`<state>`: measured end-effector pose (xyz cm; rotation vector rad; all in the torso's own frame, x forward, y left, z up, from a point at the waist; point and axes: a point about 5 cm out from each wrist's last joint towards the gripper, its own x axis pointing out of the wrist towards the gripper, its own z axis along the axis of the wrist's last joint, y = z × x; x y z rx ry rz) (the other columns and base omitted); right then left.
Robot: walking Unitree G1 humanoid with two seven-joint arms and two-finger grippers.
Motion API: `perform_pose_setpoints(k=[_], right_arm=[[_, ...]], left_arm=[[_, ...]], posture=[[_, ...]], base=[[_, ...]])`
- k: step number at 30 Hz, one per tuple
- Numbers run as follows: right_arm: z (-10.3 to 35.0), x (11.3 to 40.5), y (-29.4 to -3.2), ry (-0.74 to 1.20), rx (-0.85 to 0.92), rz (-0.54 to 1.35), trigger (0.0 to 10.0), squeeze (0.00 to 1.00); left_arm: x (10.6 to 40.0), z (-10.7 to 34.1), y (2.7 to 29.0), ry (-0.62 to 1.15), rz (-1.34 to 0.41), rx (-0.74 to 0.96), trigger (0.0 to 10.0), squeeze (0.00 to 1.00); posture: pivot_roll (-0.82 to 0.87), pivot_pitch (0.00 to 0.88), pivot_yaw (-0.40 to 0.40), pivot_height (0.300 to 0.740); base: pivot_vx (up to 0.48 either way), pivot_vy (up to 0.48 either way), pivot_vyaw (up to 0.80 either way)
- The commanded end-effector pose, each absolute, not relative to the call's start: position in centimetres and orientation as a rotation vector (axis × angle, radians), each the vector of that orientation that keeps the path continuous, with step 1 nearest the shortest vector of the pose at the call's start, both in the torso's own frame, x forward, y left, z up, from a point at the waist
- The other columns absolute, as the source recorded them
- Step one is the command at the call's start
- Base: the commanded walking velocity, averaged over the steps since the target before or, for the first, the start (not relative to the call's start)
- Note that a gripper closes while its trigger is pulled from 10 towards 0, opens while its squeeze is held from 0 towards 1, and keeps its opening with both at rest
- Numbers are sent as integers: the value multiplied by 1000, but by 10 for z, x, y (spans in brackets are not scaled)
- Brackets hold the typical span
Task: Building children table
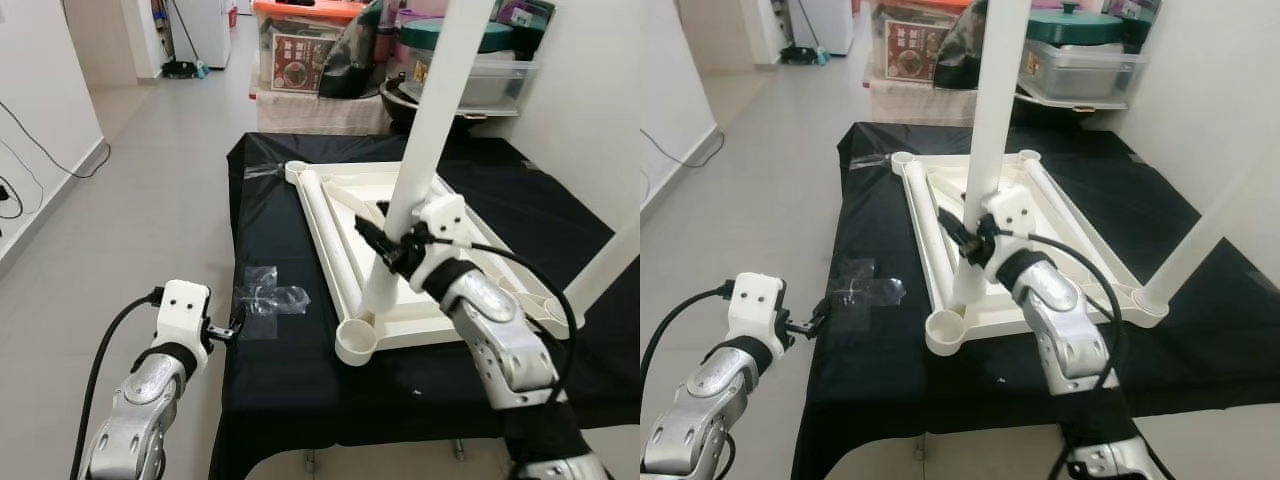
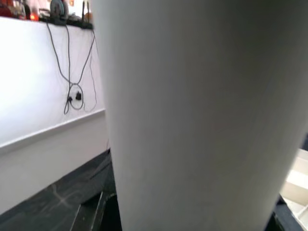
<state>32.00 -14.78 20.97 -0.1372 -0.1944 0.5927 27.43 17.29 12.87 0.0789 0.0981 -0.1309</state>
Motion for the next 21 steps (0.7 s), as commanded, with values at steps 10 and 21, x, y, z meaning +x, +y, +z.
perform_pose_setpoints(k=[10,21], right_arm=[[201,308,-130,-171,-148,722,10000,0],[195,296,-125,-147,-148,786,10000,0]], left_arm=[[274,123,170,114,-150,92,10000,0],[275,121,170,119,-155,95,10000,0]], posture=[[61,0,-79,740],[52,0,-72,740]], base=[[0,0,0],[0,0,0]])
